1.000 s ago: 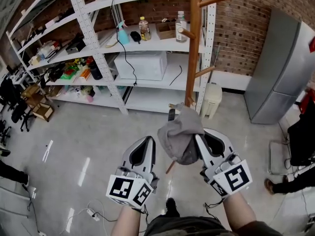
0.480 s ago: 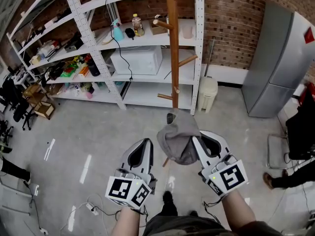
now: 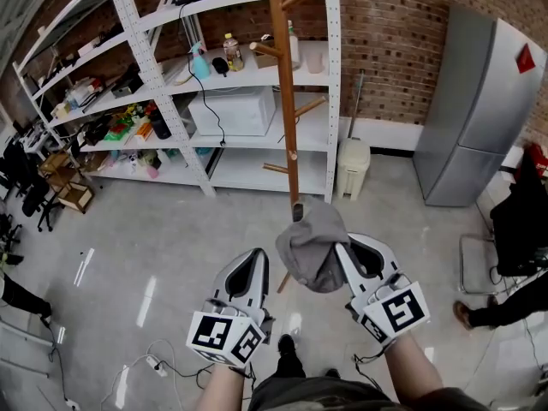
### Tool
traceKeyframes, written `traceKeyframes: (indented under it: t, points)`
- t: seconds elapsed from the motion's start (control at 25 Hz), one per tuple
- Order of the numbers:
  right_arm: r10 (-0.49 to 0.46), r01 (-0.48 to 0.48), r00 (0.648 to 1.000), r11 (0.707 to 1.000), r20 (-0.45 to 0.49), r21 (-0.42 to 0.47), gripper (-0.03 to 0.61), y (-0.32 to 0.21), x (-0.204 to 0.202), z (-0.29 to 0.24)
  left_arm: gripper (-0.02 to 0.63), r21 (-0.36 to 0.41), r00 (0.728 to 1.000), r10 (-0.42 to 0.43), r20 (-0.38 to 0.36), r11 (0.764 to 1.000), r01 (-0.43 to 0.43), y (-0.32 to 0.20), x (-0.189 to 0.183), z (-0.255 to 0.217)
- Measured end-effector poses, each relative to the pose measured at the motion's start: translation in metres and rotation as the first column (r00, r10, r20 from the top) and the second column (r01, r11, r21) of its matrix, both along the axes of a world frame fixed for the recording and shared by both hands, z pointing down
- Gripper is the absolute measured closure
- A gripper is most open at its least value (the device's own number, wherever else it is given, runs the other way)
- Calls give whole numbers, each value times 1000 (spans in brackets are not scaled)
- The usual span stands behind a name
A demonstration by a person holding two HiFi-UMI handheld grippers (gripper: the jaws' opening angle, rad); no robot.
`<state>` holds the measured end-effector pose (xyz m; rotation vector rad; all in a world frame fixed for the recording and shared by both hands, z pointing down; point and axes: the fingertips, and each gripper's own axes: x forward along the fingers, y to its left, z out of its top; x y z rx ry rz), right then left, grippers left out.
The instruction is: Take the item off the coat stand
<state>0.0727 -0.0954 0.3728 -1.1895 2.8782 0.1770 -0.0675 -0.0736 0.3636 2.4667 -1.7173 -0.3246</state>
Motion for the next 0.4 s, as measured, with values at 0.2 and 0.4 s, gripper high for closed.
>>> traceKeyframes:
  t: [0.2, 0.4]
  points:
    - [8, -8, 1000, 1000, 10, 10, 543, 6, 10, -1, 607, 22, 1000, 0, 3, 1000, 0, 8, 6, -5]
    - [6, -7, 1000, 1000, 9, 16, 543, 16, 11, -3, 606, 25, 1000, -6, 0, 1000, 6, 20, 4, -7]
